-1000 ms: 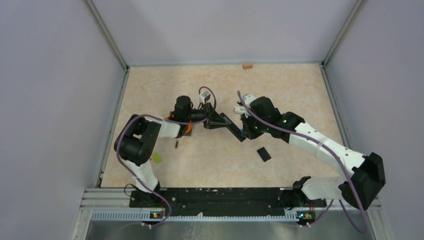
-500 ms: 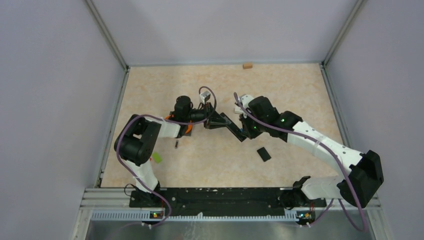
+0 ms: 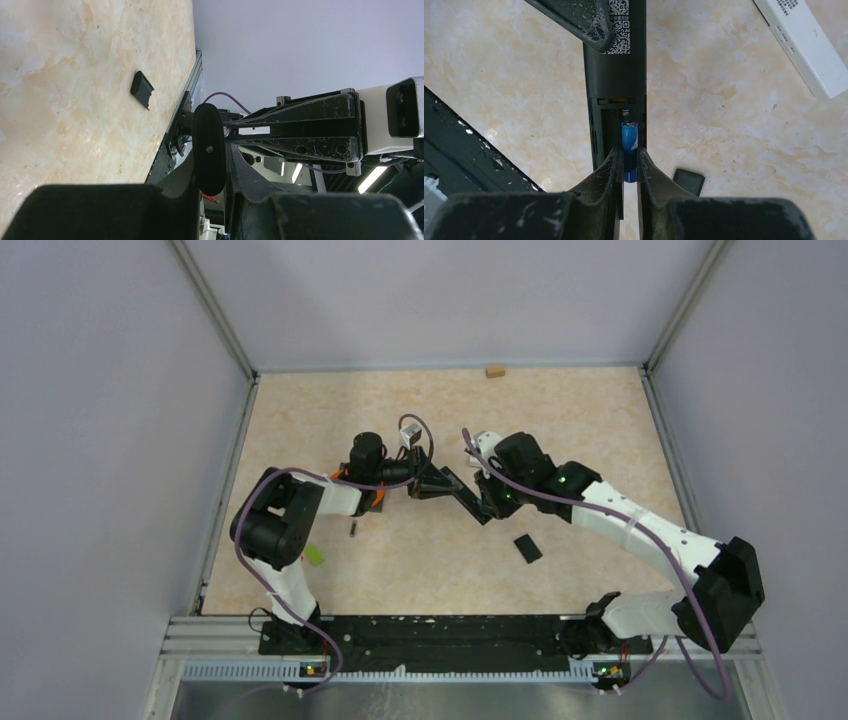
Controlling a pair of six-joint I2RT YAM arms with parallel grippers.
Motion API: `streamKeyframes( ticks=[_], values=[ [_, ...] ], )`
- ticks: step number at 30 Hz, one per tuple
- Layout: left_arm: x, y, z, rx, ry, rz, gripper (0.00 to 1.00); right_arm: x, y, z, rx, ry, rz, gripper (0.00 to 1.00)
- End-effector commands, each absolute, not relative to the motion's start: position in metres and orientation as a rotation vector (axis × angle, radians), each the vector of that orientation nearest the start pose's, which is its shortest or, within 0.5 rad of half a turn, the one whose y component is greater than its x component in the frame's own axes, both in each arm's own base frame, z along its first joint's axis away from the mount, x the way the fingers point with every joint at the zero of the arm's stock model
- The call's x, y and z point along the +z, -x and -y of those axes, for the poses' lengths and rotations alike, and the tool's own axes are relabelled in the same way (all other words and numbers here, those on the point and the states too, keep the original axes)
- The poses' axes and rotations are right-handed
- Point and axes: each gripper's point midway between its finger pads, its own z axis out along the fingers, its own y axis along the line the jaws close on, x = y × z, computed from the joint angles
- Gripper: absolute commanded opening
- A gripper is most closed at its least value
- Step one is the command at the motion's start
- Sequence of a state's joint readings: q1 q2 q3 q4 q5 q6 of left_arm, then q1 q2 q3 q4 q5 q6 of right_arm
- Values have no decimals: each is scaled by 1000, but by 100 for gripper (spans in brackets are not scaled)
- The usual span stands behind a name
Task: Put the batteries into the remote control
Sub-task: Load the battery into the remote control.
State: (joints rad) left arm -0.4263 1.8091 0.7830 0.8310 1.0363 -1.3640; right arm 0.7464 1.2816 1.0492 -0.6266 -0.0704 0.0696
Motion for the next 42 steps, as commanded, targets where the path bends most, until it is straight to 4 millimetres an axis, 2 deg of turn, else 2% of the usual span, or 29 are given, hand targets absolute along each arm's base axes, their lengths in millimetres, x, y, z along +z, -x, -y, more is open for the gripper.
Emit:
streamKeyframes(
  ticks=[1,6,14,17,19,22,26,29,32,35,36,38,42],
  values=[
    [174,-279,319,-2077,-24,-2186,0,162,-232,-246,487,890,-2275,13],
    [179,-279,319,-2089,-33,-2174,0,160,-230,-243,477,893,-2281,19],
    [176,-280,319,-2088,-26,-2178,0,165,-232,-239,450,865,-2286,21],
    [177,-280,319,-2088,-27,-2173,0,172,-236,-236,431,821,-2271,39],
    [178,-280,319,-2089,-28,-2169,0,183,-239,-235,439,767,-2234,50],
    [179,-279,319,-2087,-23,-2168,0,207,-241,-235,489,689,-2173,61],
    [178,-279,318,-2089,-12,-2171,0,230,-243,-232,552,556,-2135,65],
    [181,-278,318,-2103,-8,-2160,0,235,-248,-223,539,423,-2134,65],
    [185,-277,318,-2121,2,-2147,0,232,-249,-214,548,258,-2149,67],
    [188,-277,315,-2133,71,-2139,0,213,-248,-189,506,-85,-2221,75],
    [189,-277,314,-2137,101,-2133,0,205,-243,-192,556,-129,-2225,75],
    [193,-279,314,-2155,152,-2110,0,203,-237,-196,678,-234,-2189,76],
    [201,-282,313,-2199,219,-2070,0,219,-233,-202,891,-357,-2030,78]
  ],
)
